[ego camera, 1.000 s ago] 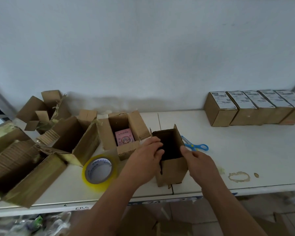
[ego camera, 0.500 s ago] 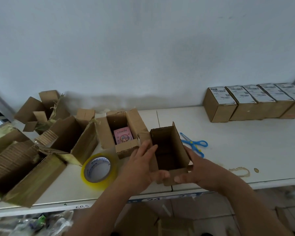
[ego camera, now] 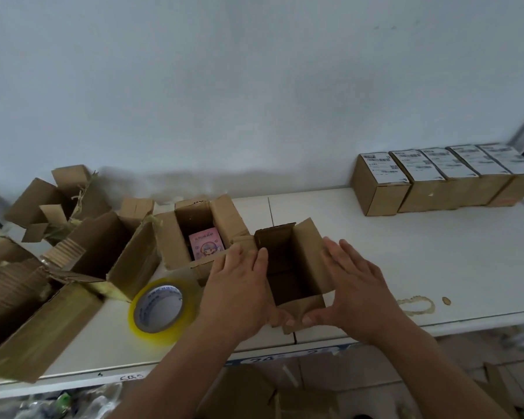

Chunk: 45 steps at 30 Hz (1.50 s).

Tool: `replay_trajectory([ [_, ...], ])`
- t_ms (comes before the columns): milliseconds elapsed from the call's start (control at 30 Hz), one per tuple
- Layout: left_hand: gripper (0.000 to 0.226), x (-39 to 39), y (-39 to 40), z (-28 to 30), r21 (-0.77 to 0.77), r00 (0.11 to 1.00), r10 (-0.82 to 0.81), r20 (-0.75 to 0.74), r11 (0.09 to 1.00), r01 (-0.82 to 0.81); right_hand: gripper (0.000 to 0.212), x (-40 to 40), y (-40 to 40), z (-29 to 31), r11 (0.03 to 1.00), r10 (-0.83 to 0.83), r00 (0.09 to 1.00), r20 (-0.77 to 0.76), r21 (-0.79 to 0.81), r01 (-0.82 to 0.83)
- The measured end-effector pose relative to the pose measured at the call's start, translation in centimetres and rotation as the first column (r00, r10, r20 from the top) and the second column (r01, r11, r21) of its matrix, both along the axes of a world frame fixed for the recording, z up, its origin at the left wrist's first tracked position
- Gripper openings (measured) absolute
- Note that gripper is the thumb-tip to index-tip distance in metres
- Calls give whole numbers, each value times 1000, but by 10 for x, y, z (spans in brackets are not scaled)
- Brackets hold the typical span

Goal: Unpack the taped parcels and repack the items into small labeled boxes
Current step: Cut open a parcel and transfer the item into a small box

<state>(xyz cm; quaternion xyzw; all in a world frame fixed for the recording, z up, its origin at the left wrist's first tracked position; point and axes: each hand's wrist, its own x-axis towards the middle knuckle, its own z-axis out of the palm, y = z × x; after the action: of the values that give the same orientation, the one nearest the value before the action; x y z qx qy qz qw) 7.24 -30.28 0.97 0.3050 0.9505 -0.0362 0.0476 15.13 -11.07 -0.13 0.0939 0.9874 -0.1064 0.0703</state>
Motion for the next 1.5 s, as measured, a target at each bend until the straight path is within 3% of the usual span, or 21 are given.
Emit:
replay_trajectory([
  [133, 111, -12, 10, 8, -32, 986, -127, 110, 991, 132, 121, -1, -2, -9, 997, -44, 999, 24, -62, 46],
  [333, 134, -35, 17, 5, 51, 948, -128, 293, 992, 118, 118, -3, 0, -14, 984, -52, 998, 47, -166, 59],
  [667, 140, -53, 38, 1, 120, 962, 12, 274, 992, -46, 107, -1, -2, -15, 976, -7, 1000, 13, -218, 9],
  [800, 130, -55, 43, -8, 169, 979, 56, 198, 981, -90, 93, 3, -4, -11, 962, -17, 1000, 14, -273, 20],
  [967, 118, -53, 45, -12, 144, 993, 19, 119, 989, -37, 93, 7, -6, -12, 938, -50, 999, -15, -343, 42],
  [1233, 94, -56, 36, -26, 435, 946, -71, 317, 897, -79, 91, 15, -15, -21, 927, -118, 990, -73, -366, 83],
  [1500, 82, -47, 34, -25, 501, 934, -83, 347, 858, -109, 98, 14, -13, -14, 956, -112, 994, -2, -272, 107],
])
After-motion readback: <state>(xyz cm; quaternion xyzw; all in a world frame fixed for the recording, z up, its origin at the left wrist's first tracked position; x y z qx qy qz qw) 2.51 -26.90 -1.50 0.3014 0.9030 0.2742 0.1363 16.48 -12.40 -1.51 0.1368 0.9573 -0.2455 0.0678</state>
